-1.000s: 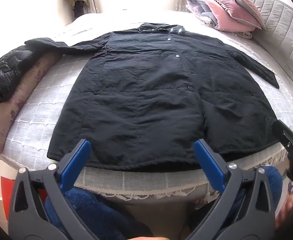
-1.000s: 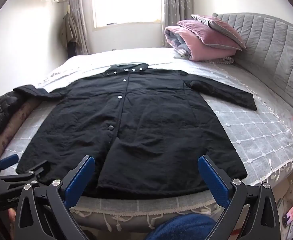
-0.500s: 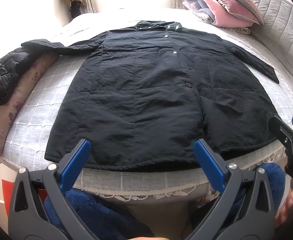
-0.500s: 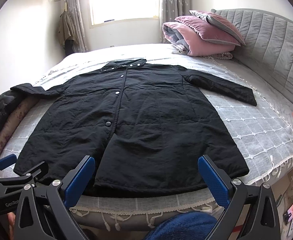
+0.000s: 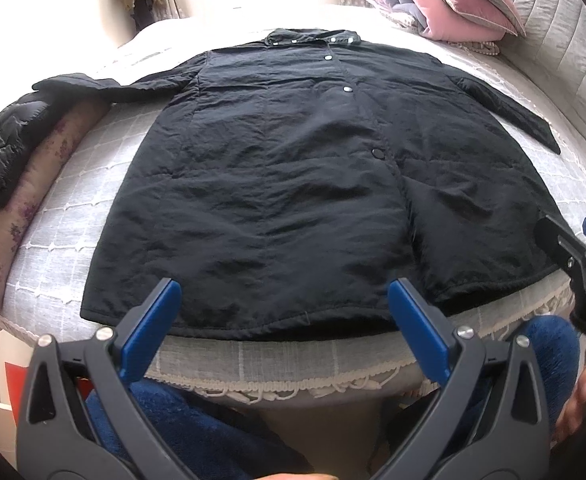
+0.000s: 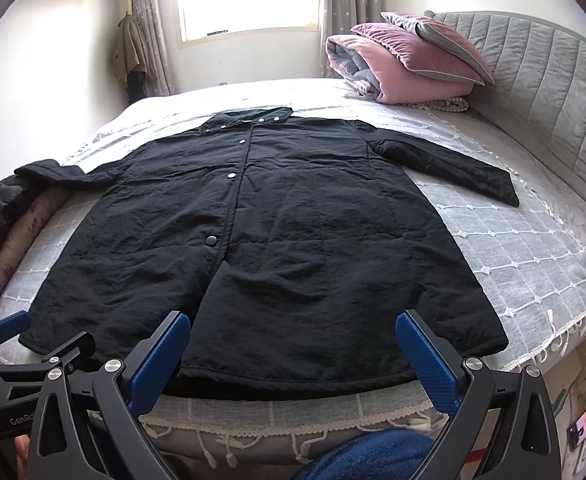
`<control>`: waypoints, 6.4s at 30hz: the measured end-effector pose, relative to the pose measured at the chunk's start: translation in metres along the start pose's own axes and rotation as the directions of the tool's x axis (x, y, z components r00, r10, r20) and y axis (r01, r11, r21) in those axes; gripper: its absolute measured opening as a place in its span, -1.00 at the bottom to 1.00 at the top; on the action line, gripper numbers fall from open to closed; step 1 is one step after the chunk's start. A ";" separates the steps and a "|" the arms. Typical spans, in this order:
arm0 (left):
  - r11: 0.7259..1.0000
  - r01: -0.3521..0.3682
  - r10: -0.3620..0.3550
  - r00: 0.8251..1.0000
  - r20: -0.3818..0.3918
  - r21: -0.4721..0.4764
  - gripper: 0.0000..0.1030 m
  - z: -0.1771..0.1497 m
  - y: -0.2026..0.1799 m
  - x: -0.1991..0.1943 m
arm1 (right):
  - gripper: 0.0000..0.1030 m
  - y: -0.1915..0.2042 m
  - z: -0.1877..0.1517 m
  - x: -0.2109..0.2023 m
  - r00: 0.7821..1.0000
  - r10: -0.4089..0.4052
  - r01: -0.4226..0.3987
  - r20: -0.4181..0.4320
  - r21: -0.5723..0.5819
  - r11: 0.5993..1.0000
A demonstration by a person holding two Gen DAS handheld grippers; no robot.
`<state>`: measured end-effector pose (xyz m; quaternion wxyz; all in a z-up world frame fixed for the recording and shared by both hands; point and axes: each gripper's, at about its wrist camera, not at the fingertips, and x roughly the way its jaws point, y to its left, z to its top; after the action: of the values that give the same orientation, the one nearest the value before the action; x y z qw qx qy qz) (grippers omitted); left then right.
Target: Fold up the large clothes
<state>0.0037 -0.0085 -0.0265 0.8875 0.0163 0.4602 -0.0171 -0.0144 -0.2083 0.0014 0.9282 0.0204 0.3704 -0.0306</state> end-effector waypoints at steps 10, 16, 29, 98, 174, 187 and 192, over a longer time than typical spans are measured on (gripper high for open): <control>0.999 -0.038 0.040 0.998 -0.052 0.028 1.00 -0.008 0.007 0.011 | 1.00 -0.006 -0.008 0.014 0.999 0.007 -0.006 -0.041 0.025 1.000; 0.996 -0.035 0.037 0.999 -0.022 0.082 1.00 -0.013 0.011 0.007 | 1.00 -0.009 -0.007 0.014 1.000 0.012 -0.012 -0.021 0.018 1.000; 0.943 -0.129 0.126 0.992 0.030 0.307 0.83 -0.002 -0.023 0.034 | 1.00 -0.026 -0.029 0.049 0.987 -0.027 0.017 -0.157 -0.067 0.998; 0.935 0.081 -0.141 0.978 -0.153 -0.345 -0.12 -0.022 0.230 0.049 | -0.69 -0.195 -0.014 0.088 0.979 0.033 0.029 -0.200 0.302 0.953; 0.935 0.041 -0.077 0.993 -0.090 -0.352 0.34 0.168 0.082 0.165 | -0.85 -0.367 0.291 0.189 0.940 -0.294 0.102 0.175 0.677 0.729; 0.855 0.031 -0.087 0.993 -0.085 -0.517 0.34 0.166 0.135 0.155 | -0.85 -0.133 0.374 0.168 0.918 0.108 -0.216 0.381 0.253 0.943; 0.834 0.039 -0.101 0.991 -0.082 -0.551 0.34 0.164 0.148 0.153 | -0.85 -0.036 0.369 0.211 0.924 0.230 -0.277 0.305 0.120 0.953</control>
<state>0.2322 0.1295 -0.0554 0.8276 -0.2542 0.4934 0.0835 0.3885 -0.2754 0.1227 0.9634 0.1386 0.2222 0.0577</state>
